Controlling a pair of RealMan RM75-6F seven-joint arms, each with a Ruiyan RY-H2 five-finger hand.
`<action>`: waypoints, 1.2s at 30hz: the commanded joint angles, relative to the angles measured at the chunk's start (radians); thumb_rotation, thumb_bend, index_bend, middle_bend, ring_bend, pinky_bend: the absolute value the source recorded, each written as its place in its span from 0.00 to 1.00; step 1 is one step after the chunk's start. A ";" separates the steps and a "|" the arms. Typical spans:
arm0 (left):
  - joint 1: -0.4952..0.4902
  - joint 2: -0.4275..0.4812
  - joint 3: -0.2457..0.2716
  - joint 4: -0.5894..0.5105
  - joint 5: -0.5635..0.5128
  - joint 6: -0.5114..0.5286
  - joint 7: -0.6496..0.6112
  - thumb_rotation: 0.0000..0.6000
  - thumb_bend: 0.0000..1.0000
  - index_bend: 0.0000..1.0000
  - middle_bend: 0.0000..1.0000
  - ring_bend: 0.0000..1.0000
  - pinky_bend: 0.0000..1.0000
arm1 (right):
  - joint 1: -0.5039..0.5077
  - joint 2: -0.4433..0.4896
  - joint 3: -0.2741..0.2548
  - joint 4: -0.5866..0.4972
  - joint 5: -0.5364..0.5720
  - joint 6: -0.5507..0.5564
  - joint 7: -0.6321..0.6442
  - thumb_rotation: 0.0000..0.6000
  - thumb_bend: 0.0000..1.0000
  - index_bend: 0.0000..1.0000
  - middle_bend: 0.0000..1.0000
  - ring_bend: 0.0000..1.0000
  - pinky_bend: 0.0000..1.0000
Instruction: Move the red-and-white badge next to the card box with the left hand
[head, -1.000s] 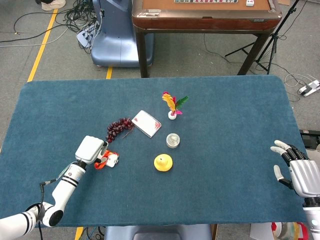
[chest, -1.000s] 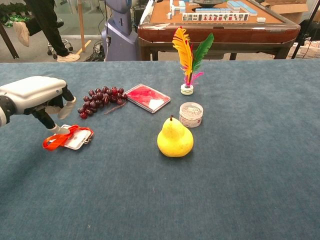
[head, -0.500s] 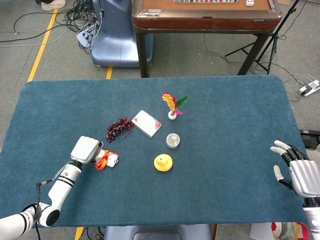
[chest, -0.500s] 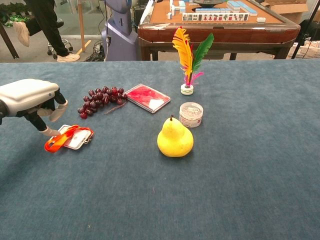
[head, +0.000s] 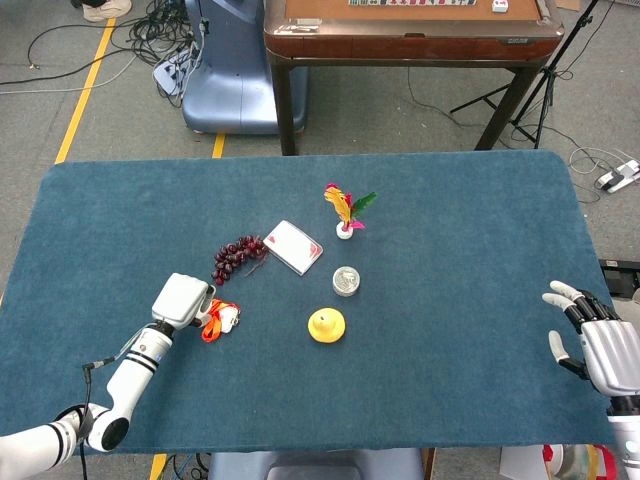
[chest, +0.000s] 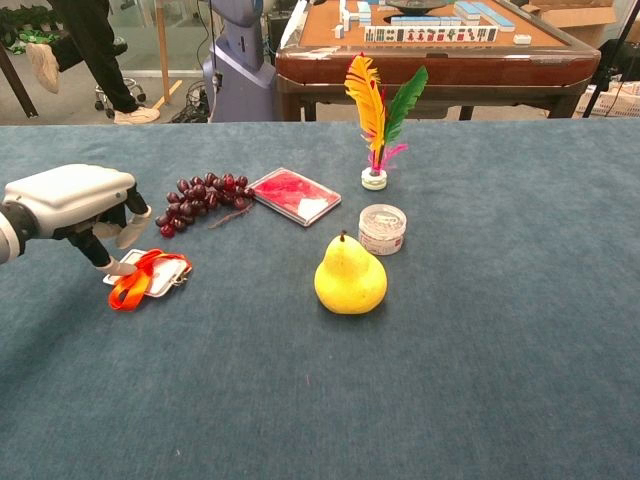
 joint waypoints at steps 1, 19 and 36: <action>-0.003 -0.005 -0.001 0.005 -0.004 -0.004 0.001 1.00 0.00 0.77 1.00 0.99 1.00 | 0.000 0.001 0.000 0.001 0.001 0.000 0.002 1.00 0.47 0.27 0.20 0.16 0.36; -0.031 -0.015 -0.015 -0.026 -0.020 -0.006 0.048 1.00 0.00 0.77 1.00 0.99 1.00 | 0.000 0.000 0.000 0.002 0.002 -0.004 0.001 1.00 0.47 0.27 0.20 0.16 0.36; -0.073 -0.041 -0.027 -0.040 -0.040 -0.020 0.112 1.00 0.00 0.77 1.00 0.99 1.00 | -0.001 0.007 0.001 0.001 0.003 -0.001 0.015 1.00 0.47 0.27 0.20 0.16 0.36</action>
